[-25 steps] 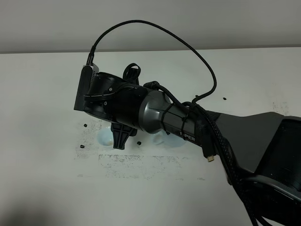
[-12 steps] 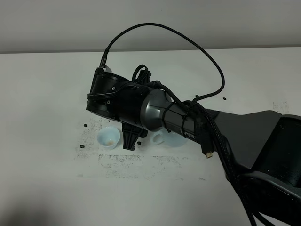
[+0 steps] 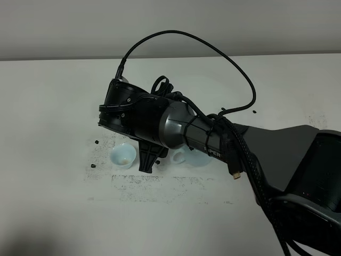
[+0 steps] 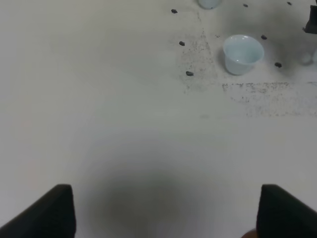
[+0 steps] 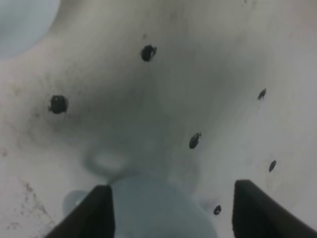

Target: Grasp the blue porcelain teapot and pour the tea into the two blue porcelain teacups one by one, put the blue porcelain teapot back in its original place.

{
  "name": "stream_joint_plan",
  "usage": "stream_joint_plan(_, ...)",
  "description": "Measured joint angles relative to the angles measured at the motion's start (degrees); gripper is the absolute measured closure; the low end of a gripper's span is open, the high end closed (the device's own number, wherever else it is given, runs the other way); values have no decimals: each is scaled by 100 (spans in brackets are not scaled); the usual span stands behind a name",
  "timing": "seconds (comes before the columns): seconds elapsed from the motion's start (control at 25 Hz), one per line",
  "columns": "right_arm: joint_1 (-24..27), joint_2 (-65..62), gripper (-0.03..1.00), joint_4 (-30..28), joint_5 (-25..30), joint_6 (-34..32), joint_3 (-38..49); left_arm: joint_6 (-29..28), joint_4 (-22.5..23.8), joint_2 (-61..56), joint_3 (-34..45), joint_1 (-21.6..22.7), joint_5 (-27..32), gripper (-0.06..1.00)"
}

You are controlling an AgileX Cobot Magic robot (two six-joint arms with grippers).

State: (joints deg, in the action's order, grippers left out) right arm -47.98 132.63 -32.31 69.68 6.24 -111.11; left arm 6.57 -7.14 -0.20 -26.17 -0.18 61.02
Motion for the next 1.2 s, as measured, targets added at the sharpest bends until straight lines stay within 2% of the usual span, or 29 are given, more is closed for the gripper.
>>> stream_joint_plan(0.44,0,0,45,329,4,-19,0,0,0,0,0,0,0,19)
stream_joint_plan(1.2,39,0,45,-61,7,-83,0,0,0,0,0,0,0,19)
